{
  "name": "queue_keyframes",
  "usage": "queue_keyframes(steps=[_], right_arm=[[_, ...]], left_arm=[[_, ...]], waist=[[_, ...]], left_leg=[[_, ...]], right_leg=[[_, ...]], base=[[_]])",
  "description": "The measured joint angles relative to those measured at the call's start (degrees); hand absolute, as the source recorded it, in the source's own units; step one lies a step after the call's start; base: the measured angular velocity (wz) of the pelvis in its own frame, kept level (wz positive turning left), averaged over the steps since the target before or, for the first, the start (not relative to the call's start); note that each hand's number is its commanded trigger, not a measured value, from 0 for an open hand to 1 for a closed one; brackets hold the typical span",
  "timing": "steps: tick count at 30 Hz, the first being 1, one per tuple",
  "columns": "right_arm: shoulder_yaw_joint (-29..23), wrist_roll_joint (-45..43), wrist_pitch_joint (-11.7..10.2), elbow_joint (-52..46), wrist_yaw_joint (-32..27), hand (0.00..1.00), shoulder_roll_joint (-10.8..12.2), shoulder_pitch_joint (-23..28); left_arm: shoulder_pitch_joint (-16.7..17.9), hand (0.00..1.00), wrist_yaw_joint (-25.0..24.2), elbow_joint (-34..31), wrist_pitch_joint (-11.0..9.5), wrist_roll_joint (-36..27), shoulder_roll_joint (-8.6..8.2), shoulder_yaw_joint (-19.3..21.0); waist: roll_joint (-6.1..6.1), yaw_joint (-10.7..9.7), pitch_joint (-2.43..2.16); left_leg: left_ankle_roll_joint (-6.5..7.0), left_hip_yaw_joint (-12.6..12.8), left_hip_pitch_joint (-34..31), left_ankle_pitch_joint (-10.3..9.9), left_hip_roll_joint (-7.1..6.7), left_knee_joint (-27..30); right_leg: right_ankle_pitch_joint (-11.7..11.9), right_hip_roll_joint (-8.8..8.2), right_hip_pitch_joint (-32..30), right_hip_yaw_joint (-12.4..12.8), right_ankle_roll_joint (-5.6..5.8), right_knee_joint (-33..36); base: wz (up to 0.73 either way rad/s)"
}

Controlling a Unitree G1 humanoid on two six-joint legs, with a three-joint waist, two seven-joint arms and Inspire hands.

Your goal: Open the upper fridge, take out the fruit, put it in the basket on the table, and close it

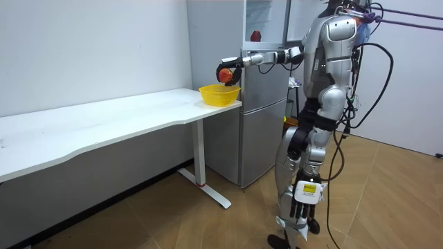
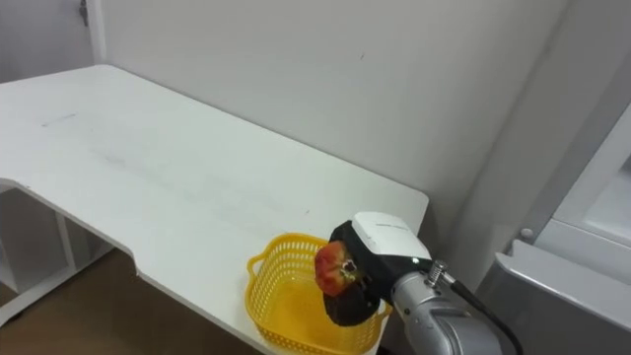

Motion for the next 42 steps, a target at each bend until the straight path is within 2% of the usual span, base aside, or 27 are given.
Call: queue_keyframes(steps=[1, 2, 15, 32, 37, 42], right_arm=[[0.0, 0.0, 0.1, 0.4, 0.0, 0.23, 0.0, -0.2], [0.0, 0.0, 0.4, 0.6, 0.0, 0.0, 0.0, -0.3], [0.0, 0.0, 0.6, 2.3, 0.0, 0.0, 0.2, -0.4], [0.0, 1.7, 0.6, 2.4, 0.0, 0.0, 1.4, -0.6], [0.0, 3.3, 0.7, 2.3, -0.1, 0.0, 1.4, -1.0], [-0.4, 5.8, 0.5, -1.0, -0.6, 0.0, 1.4, -1.3]], left_arm=[[0.0, 0.0, 0.0, -0.1, 0.0, 0.0, 0.0, 0.0], [0.2, 0.0, 0.0, -0.3, 0.0, 0.0, 0.01, 0.0], [0.1, 0.0, 1.0, -0.4, 1.2, 0.9, 0.03, 0.0], [0.0, 0.0, 1.4, -0.7, 1.8, 1.0, 0.08, 0.0], [0.1, 0.0, 1.4, -0.8, 1.8, 0.9, 0.14, 0.0], [0.2, 0.0, 1.5, -0.8, 1.7, 0.9, -0.26, 0.0]], waist=[[0.0, 0.0, 0.0], [0.01, 0.0, 0.0], [0.32, 0.0, 0.2], [0.24, 0.3, 0.09], [0.29, 0.2, -0.09], [1.5, -0.2, -0.59]], left_leg=[[0.0, 0.0, 0.0, 0.0, 0.0, 0.0], [0.0, 0.0, 0.0, 0.0, 0.0, 0.0], [-0.01, 0.0, -0.4, 0.0, 0.0, 0.6], [-0.01, 0.1, -1.1, 0.0, 0.0, 0.8], [-0.01, 0.1, -1.1, 0.0, 0.0, 0.8], [0.0, 0.4, -0.7, 0.0, -0.01, 1.4]], right_leg=[[0.0, 0.0, 0.0, 0.0, 0.0, 0.0], [0.0, 0.0, 0.0, 0.0, 0.0, 0.0], [0.0, 0.0, 0.1, -0.1, 0.0, 0.0], [0.0, 0.02, -0.6, 0.2, -0.01, 0.1], [0.0, 0.07, -0.7, 0.6, -0.01, 0.1], [0.0, 0.06, -0.7, 1.3, -0.01, 0.1]], base=[[0.0], [0.0], [0.0], [0.0], [0.0], [-0.02]])
